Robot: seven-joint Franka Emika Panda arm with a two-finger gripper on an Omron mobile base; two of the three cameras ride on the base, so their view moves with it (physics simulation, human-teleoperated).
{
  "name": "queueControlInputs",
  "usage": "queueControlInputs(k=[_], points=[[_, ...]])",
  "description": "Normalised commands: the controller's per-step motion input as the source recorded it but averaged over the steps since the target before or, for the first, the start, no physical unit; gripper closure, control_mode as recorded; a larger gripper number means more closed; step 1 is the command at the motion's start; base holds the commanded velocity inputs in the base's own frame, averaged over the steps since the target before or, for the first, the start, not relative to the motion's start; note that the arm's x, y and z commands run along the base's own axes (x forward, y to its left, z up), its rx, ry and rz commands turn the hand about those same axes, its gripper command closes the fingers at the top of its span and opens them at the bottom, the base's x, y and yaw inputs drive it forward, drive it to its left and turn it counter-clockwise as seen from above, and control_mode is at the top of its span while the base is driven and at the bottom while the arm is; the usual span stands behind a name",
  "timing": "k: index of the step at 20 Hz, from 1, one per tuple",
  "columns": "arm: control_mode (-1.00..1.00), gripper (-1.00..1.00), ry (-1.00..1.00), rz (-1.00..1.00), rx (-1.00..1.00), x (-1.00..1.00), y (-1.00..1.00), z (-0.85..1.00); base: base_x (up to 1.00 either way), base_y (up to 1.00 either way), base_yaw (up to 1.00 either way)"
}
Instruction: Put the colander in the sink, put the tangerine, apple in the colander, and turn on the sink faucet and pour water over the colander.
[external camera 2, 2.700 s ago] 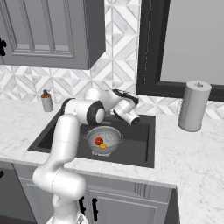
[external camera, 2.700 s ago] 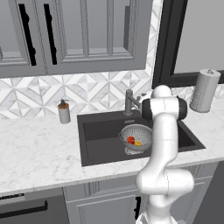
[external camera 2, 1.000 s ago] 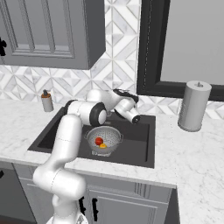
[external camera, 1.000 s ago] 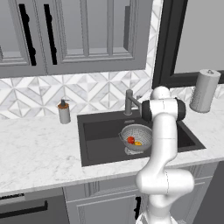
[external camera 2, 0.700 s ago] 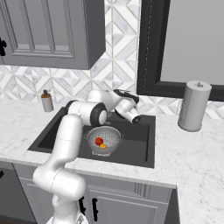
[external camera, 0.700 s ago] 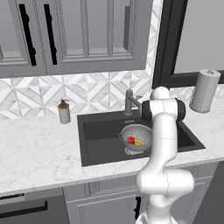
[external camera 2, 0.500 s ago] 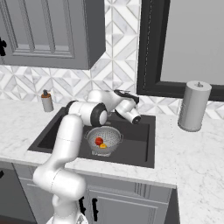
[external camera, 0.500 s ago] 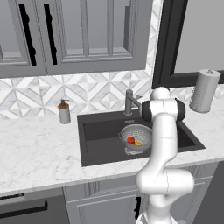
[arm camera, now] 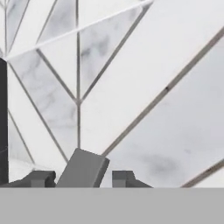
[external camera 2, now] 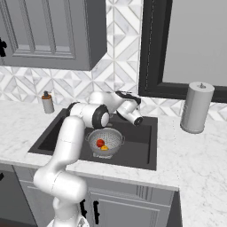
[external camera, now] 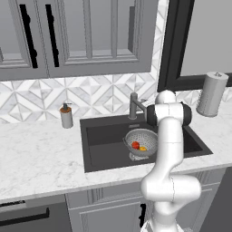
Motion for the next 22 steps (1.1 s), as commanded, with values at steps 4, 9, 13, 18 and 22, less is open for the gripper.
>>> queueControlInputs(k=[4, 9, 13, 18, 22], points=[[-1.0, 1.0, 0.0, 0.0, 0.0, 0.07, -0.86, -0.35, 0.0, 0.0, 0.0], [-1.0, 1.0, 0.0, 0.0, 0.0, 0.02, -0.86, -0.38, 0.0, 0.0, 0.0], [-1.0, 1.0, 0.0, 0.0, 0.0, 0.03, -0.86, -0.41, 0.0, 0.0, 0.0], [-1.0, 1.0, 0.0, 0.0, 0.0, 0.02, -0.85, -0.44, 0.0, 0.0, 0.0], [-1.0, 1.0, 0.0, 0.0, 0.0, 0.0, -0.81, -0.45, 0.0, 0.0, 0.0]])
